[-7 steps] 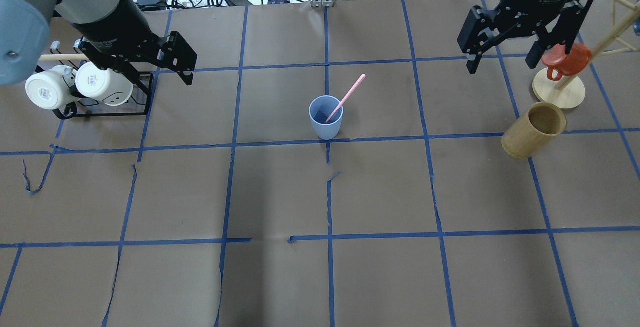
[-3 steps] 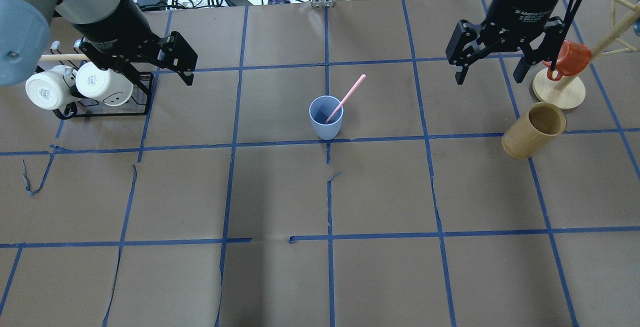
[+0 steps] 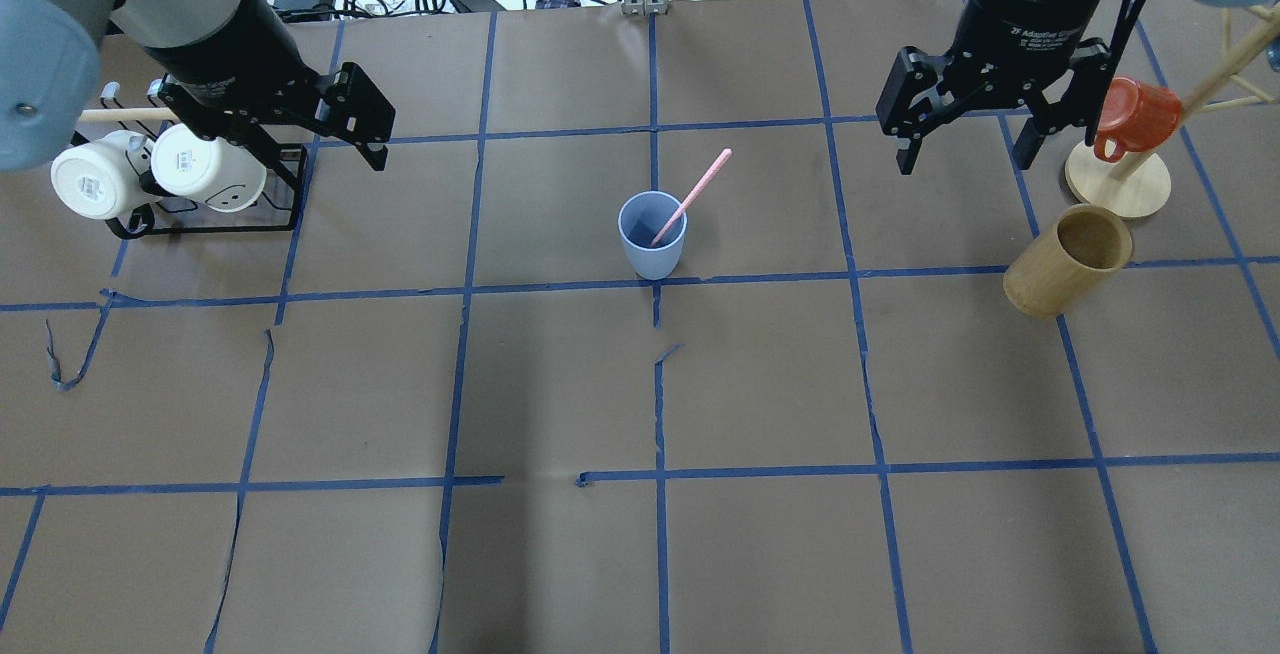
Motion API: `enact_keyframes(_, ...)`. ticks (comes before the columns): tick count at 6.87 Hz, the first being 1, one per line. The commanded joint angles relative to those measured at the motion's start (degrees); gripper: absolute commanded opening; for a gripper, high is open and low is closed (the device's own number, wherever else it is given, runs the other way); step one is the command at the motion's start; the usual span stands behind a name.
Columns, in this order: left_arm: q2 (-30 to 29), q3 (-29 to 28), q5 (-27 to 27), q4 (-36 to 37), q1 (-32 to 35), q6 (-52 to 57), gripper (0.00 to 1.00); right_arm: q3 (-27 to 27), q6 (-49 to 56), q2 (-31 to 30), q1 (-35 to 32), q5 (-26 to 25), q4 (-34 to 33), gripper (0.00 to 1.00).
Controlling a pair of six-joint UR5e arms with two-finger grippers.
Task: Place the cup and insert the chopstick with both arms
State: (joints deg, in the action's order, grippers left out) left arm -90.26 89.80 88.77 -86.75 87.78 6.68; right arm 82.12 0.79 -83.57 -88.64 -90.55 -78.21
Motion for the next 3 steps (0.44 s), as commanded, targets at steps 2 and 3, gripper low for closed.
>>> enact_keyframes(2, -0.09, -0.06, 0.0, 0.0, -0.06, 0.0, 0.99, 0.23, -0.17, 0.16, -0.05, -0.06, -0.1, 1.0)
enact_keyframes(3, 0.0, 0.03, 0.0, 0.0, 0.02, 0.0, 0.99, 0.23, -0.17, 0.16, -0.13, -0.06, -0.45, 1.0)
